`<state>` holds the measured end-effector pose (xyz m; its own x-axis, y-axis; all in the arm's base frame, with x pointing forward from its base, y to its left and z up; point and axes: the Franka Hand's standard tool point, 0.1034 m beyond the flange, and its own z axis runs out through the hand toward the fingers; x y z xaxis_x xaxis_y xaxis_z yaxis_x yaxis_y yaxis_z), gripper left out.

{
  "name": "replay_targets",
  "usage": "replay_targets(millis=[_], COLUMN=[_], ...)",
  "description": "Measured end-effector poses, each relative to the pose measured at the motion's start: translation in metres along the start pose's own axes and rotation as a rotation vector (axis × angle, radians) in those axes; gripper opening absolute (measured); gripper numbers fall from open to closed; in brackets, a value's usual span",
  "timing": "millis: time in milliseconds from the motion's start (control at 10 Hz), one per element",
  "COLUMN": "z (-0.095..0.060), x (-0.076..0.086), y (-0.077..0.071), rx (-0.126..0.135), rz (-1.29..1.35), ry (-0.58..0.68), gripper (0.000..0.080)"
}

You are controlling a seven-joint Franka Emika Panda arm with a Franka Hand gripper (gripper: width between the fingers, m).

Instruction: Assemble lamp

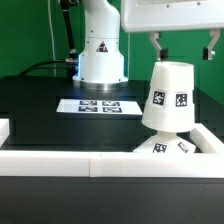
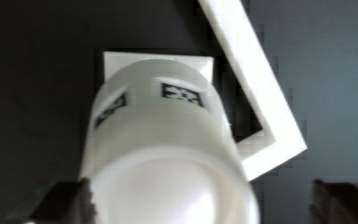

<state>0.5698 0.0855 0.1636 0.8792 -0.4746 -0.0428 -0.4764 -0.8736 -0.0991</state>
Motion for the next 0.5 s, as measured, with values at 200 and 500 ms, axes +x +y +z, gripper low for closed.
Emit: replay_targets(millis=[200,500], z=[-0.006,0.005], x=[-0.012,-0.026], y=[0.005,-0.007], rx=[-0.103,-0.146], rz=[-0.002,-0.046], ry=[-0.040,-0.044], gripper=[0.0693,0.0698])
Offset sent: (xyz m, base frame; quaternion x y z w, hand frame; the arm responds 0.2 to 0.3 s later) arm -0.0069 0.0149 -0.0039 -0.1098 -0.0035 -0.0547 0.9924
